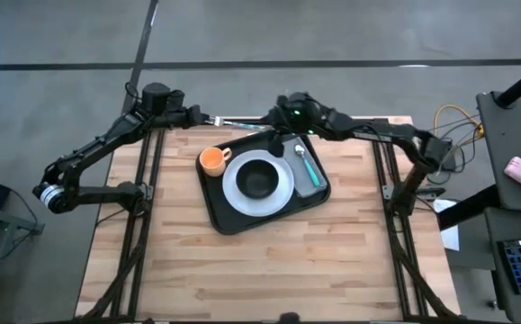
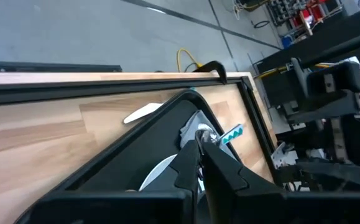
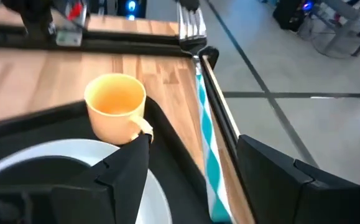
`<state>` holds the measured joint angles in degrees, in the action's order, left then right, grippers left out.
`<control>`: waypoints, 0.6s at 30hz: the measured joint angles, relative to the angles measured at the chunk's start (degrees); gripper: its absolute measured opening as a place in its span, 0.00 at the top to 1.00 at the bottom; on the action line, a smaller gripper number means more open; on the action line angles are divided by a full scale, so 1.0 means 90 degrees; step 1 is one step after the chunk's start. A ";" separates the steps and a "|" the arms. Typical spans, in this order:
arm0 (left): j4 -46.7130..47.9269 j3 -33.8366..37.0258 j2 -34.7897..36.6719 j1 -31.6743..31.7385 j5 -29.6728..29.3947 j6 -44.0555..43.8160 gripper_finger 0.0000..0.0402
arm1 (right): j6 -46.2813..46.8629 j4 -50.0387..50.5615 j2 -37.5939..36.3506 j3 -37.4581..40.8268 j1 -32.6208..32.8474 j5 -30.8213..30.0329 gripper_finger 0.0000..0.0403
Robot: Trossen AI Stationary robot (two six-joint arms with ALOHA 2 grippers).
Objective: Set up tray
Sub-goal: Put the light blue fork on the gray napkin to the left of the light blue spoon on the black tray
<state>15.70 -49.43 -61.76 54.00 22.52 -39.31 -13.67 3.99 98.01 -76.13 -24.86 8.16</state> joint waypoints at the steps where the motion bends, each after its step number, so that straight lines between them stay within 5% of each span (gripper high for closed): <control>1: -0.0023 0.0000 0.0003 0.0000 0.0003 0.0005 1.00 | -0.0133 0.0203 0.0180 -0.0261 0.0011 0.0000 0.43; 18: -0.0369 0.0000 0.0007 0.0000 0.0153 0.0094 1.00 | -0.1562 0.1706 0.1937 -0.2622 0.0041 -0.0100 0.43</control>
<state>12.38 -49.43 -61.69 54.00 23.90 -38.46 -27.73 19.34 115.45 -99.72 -24.49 7.26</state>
